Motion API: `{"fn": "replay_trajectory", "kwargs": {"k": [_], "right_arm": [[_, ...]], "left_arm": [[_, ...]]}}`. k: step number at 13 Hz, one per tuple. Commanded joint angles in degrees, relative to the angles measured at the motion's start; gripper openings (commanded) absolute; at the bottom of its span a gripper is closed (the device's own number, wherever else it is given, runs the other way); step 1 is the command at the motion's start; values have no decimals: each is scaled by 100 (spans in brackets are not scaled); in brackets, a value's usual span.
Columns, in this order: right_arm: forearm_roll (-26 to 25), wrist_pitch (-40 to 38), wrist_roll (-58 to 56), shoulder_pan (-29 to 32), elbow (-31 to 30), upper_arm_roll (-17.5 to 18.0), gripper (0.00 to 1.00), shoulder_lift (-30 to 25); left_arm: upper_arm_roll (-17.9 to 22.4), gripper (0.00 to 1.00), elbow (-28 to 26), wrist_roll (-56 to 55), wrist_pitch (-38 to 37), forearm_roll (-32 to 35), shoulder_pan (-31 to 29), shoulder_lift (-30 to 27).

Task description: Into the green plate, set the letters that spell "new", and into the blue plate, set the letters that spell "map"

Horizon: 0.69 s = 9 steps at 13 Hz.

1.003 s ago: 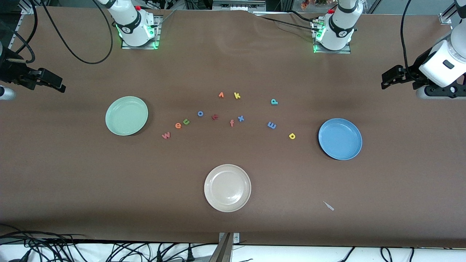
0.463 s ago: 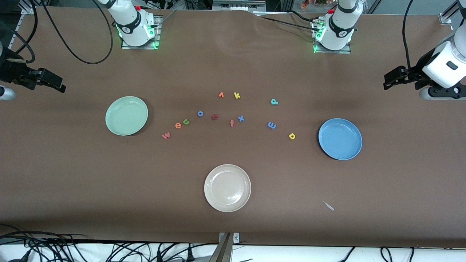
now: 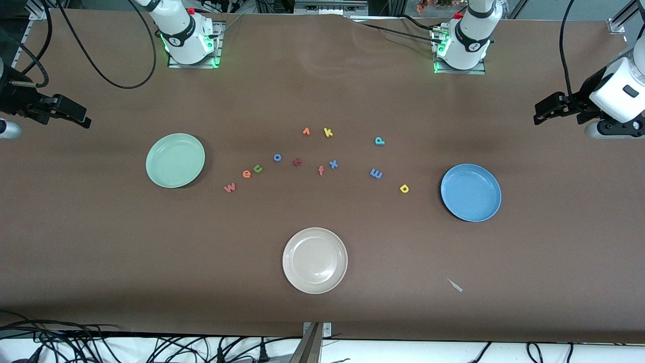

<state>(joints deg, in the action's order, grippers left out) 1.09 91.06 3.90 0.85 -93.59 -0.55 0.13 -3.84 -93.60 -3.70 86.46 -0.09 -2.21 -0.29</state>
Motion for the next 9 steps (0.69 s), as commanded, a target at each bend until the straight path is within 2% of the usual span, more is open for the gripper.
{"fn": "replay_trajectory", "kwargs": {"k": [1, 9], "right_arm": [[41, -106, -38, 47, 95, 29, 100, 14], [41, -106, -38, 47, 95, 29, 100, 14]], "left_arm": [[-20, 100, 18, 97, 37, 141, -25, -6], [-20, 100, 0, 106, 37, 141, -69, 3]]}}
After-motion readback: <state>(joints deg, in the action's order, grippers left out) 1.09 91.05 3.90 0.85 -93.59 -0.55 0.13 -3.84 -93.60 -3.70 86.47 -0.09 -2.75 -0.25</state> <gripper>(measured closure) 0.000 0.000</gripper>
